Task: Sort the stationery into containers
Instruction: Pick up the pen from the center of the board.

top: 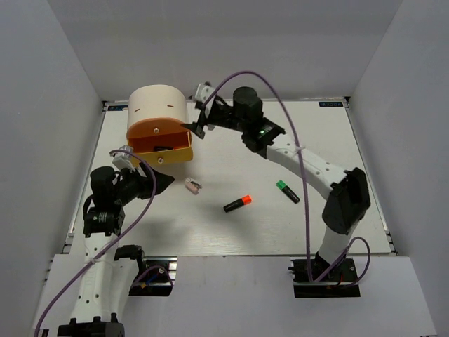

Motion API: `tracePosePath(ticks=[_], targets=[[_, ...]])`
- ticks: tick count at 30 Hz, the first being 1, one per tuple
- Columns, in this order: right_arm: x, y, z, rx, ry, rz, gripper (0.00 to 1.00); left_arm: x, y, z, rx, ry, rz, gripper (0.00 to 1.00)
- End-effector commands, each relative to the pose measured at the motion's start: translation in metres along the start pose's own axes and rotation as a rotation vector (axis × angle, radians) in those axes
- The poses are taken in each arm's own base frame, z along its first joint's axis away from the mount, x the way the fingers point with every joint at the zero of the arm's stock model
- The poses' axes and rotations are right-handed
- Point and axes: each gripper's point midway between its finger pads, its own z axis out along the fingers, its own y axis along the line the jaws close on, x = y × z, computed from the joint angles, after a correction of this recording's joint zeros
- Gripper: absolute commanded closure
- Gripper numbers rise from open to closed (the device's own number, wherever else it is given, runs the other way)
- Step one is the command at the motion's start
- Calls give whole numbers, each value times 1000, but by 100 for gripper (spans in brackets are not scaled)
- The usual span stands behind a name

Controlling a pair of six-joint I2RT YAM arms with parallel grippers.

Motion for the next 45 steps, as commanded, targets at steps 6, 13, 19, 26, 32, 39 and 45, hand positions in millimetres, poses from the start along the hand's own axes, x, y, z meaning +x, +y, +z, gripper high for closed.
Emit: tracePosePath(ticks=[6,13,19,26,32,39,45], targets=[[83,-17,-129,227,362,256,10,-34,-33,26,131,-2,93,24],[135,-4,-221,344,517,378,62,-9,-59,75,158,169,186,24],[154,9,-269,405,605,469,80,62,-122,112,206,391,407,24],[182,30,-313,431,717,649,41,117,-125,145,75,558,627,38],[195,39,-335,467,748,732,41,160,-103,169,-65,702,797,34],[198,31,-347,509,731,776,41,183,-87,186,-139,757,896,33],[200,31,-351,513,728,795,41,200,-74,193,-170,795,946,33]])
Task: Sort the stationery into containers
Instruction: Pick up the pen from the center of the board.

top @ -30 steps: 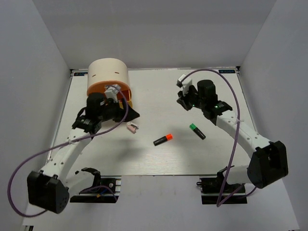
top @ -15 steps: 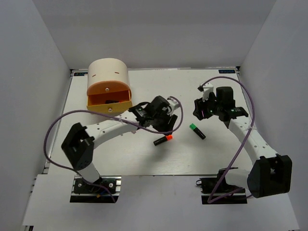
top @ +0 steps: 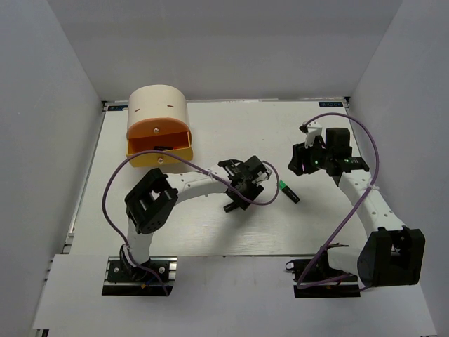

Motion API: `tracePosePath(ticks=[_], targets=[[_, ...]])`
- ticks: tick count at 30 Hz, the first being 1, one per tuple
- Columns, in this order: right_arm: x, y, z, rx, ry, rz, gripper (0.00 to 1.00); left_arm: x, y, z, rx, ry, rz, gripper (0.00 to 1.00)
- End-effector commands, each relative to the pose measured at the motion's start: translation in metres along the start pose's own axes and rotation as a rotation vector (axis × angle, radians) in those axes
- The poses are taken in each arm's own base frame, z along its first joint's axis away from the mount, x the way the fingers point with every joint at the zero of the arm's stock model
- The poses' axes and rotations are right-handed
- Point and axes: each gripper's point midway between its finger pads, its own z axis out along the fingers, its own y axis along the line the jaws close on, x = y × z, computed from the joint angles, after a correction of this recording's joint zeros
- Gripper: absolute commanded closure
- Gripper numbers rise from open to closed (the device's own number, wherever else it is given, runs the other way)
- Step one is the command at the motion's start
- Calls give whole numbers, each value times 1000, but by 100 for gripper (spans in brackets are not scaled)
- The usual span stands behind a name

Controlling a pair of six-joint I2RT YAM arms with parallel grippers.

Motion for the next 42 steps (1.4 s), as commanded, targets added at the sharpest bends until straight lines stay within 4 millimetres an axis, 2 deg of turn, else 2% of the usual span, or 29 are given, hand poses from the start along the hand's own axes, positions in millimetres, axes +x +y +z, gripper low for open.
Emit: tracePosePath(ticks=[1,7,12,17,20,21,25,26,29,30,31,33,34,36,37,38,41,42], targets=[[-7,3,-6,-20,-32,11,41,-19,-1,-7,-15,-48,31,34],[-4,3,-7,-34,-37,24,41,-10,-2,11,-12,-6,44,38],[1,3,-7,-35,-34,25,41,-12,-5,15,0,-13,44,50],[3,6,-9,-42,-40,18,40,-5,-8,18,20,0,45,53],[3,7,-9,-47,-44,19,38,-3,-10,20,29,1,32,62],[4,7,-9,-49,-43,18,38,-2,-10,17,30,-3,23,67],[5,10,-9,-61,-49,9,38,-34,-4,-24,54,-154,-98,75],[8,12,-9,-67,-46,8,38,-50,-5,-53,75,-240,-153,76],[13,15,-7,-86,-48,18,36,-74,13,-92,44,-400,-326,87],[11,15,-6,-87,-58,14,36,-88,27,-122,16,-510,-393,91],[12,17,-6,-93,-58,13,36,-85,32,-128,1,-536,-435,91],[13,18,-4,-103,-64,15,36,-87,65,-147,-60,-616,-595,92],[14,17,-3,-100,-62,16,36,-86,90,-166,-120,-678,-675,92],[11,18,-3,-105,-73,10,36,-78,112,-180,-166,-713,-801,92],[12,18,-3,-105,-69,7,38,-70,123,-184,-200,-720,-839,92],[10,17,-3,-104,-79,0,38,-64,146,-202,-262,-777,-900,92],[8,17,-2,-107,-85,-13,38,-42,178,-223,-386,-833,-1010,93],[9,17,-2,-109,-84,-12,38,-34,190,-236,-420,-868,-1040,93]])
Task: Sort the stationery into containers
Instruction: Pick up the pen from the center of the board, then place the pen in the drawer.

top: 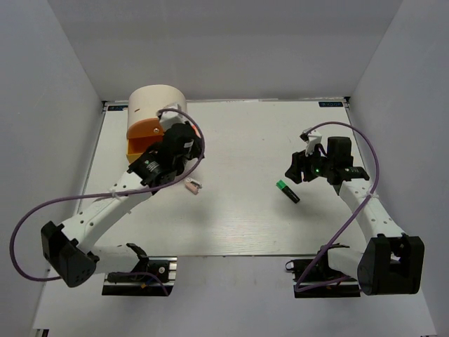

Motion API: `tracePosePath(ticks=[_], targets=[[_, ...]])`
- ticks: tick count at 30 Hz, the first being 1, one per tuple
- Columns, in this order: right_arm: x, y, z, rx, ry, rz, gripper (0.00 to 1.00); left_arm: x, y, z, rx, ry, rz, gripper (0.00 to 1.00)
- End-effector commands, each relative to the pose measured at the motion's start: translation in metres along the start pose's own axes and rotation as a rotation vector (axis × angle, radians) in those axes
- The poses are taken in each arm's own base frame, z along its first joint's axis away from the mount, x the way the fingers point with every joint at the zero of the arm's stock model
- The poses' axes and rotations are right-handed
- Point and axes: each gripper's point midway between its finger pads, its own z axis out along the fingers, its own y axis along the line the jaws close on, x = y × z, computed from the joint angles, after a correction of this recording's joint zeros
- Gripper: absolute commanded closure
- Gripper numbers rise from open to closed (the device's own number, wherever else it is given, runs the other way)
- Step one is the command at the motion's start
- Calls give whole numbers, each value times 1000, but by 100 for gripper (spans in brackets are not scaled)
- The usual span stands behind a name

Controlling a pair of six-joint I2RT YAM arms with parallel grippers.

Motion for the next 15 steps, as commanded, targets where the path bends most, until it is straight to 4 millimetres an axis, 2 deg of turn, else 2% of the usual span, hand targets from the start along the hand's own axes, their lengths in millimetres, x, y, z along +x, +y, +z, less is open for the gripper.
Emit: tracePosePath(ticks=[1,4,6,8,9,11,15], targets=[[-13,2,-1,-19,-54,-34,38,-24,49,-11,-182,-136,-125,93],[-12,4,0,-28,-54,-32,38,-35,78,-19,-267,-214,-240,95],[-15,3,0,-28,-62,-31,38,-34,96,-21,-315,-240,-313,95],[-13,4,2,-31,-60,-34,38,-43,106,-30,-329,-311,-475,95],[-13,4,1,-31,-58,-30,38,-38,113,-30,-339,-328,-505,95],[-11,4,2,-34,-54,-31,38,-46,123,-31,-345,-402,-608,95],[-8,5,2,-36,-50,-32,38,-63,129,-26,-312,-506,-694,95]])
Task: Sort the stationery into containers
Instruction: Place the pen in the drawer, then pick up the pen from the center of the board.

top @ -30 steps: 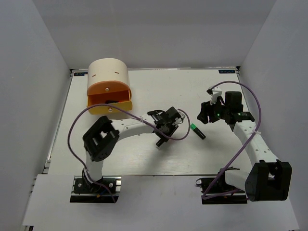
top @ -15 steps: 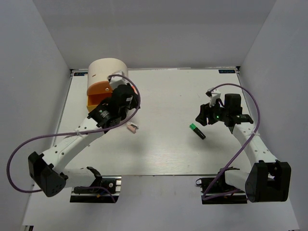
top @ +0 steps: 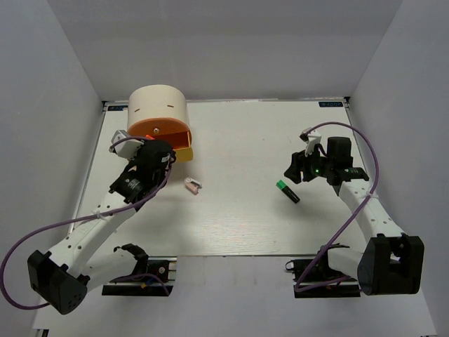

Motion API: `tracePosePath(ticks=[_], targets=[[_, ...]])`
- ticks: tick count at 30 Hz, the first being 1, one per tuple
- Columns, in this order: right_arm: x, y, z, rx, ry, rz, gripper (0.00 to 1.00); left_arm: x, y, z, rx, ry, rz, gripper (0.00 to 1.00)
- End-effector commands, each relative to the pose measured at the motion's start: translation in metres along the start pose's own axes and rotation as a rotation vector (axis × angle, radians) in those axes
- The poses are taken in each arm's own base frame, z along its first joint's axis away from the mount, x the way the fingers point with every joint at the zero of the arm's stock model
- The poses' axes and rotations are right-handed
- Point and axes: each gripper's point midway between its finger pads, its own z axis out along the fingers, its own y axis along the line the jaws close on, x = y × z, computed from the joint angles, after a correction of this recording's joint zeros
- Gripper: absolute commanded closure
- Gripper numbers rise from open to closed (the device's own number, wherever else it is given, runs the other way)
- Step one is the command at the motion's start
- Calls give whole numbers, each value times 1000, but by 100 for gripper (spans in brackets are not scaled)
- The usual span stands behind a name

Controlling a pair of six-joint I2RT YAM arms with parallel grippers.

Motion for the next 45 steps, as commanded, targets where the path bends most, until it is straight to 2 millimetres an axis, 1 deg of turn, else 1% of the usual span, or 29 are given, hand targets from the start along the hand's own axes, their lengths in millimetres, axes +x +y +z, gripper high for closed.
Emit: tracePosePath(ticks=[1,2,3,7,8,9,10,12,13,14,16,17,18,19,20,23,24,26,27,30,31,35,39,40,41,42,43,44,45], targets=[[-3,2,1,-17,-28,-22,38,-22,-16,11,18,-108,-186,95],[-4,3,0,-19,-28,-22,38,-24,-17,19,8,-114,-193,95],[-3,3,1,-19,-27,-21,38,-27,-18,20,10,-124,-205,95],[-4,3,0,-19,-31,-32,38,-19,-20,36,1,-106,-249,95],[-3,3,0,-18,-29,-33,38,-21,-16,41,-15,-117,-258,95],[-1,3,1,-18,-26,-30,38,-22,-17,47,-18,-120,-274,95],[-2,2,0,-14,-29,-31,38,-19,-19,49,-15,-112,-274,93],[-1,2,0,-13,-28,-34,38,-21,-14,57,-32,-121,-286,92],[0,1,0,-11,-25,-33,38,-16,-14,60,-36,-108,-291,91],[0,1,0,-12,-26,-39,38,-22,-18,62,-22,-123,-326,91],[0,2,0,-13,-25,-40,38,-19,-19,66,-14,-112,-335,88],[1,1,0,-10,-24,-39,38,-18,-17,72,-29,-116,-328,88],[1,0,0,-7,-25,-42,38,-14,-16,74,-32,-103,-322,87],[2,1,0,-7,-22,-42,38,-19,-21,74,-22,-105,-336,85],[1,0,0,-6,-25,-46,38,-17,-21,76,-33,-100,-325,82],[2,0,1,-6,-21,-49,38,-13,-21,76,-33,-79,-319,71],[3,-1,1,-6,-17,-48,36,-11,-22,76,-29,-69,-319,63],[2,-1,2,-7,-19,-50,34,-9,-17,74,-38,-66,-311,55],[3,-2,2,-6,-16,-51,34,-7,-13,75,-45,-63,-305,48],[5,-5,5,0,-3,-45,34,-8,-13,71,-35,-57,-311,41],[5,-5,6,-2,0,-44,33,-11,-15,69,-27,-60,-318,36],[8,-12,8,28,30,-49,33,-14,-17,64,-18,-52,-323,32],[19,-26,13,75,99,-52,34,-24,-29,51,27,-26,-329,31],[22,-33,13,109,120,-55,34,-28,-38,48,52,-21,-274,31],[32,-35,17,111,165,-42,34,-26,-42,44,64,9,-228,29],[35,-42,16,135,184,-58,34,-27,-45,41,76,28,-184,27],[40,-46,18,150,214,-56,34,-34,-55,35,101,36,-115,26],[45,-47,20,152,238,-54,34,-26,-52,30,97,87,-55,23],[45,-50,21,162,246,-77,34,-24,-58,24,119,112,-13,19]])
